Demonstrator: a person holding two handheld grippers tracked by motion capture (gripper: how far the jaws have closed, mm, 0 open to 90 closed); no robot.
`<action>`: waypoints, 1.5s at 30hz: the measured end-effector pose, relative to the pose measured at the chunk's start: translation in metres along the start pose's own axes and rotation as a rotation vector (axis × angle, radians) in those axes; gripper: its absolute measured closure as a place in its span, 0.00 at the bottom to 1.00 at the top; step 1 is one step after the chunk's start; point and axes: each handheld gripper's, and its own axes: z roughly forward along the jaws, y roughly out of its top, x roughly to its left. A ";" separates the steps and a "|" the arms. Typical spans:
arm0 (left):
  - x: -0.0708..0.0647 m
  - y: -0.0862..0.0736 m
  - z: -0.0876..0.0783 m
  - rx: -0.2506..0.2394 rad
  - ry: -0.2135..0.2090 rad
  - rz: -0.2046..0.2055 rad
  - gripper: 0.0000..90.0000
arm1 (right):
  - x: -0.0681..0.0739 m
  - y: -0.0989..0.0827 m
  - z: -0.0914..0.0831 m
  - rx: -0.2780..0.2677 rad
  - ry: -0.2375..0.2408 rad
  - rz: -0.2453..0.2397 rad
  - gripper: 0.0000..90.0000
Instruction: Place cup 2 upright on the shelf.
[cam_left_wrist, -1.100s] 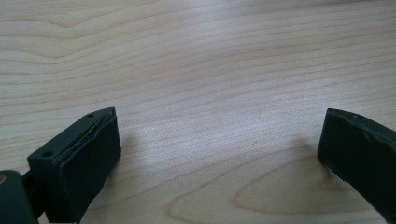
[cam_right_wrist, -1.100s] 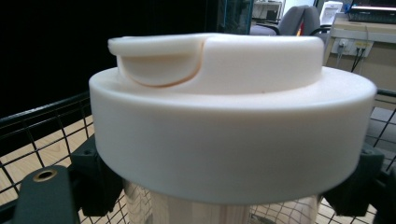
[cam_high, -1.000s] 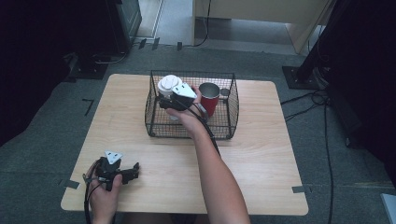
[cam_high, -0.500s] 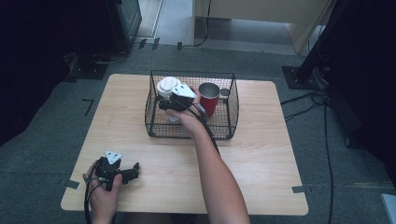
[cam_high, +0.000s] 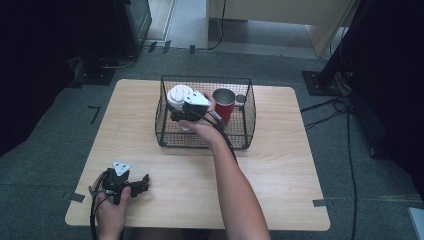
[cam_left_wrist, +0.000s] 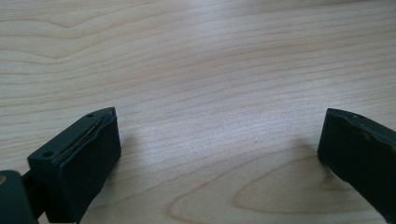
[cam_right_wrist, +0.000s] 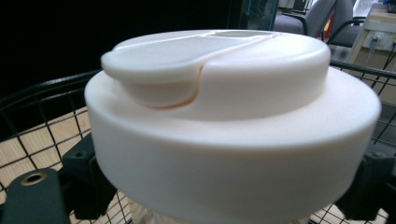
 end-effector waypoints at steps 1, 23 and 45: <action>0.000 0.000 0.000 0.000 0.000 0.000 0.00 | 0.000 0.000 0.000 0.001 0.002 -0.007 0.11; 0.000 0.000 0.000 -0.001 0.000 0.001 0.00 | -0.015 0.011 -0.022 -0.043 0.036 -0.072 0.00; 0.000 0.000 0.000 0.001 0.000 0.003 0.00 | -0.032 0.029 -0.051 -0.112 0.042 -0.090 0.00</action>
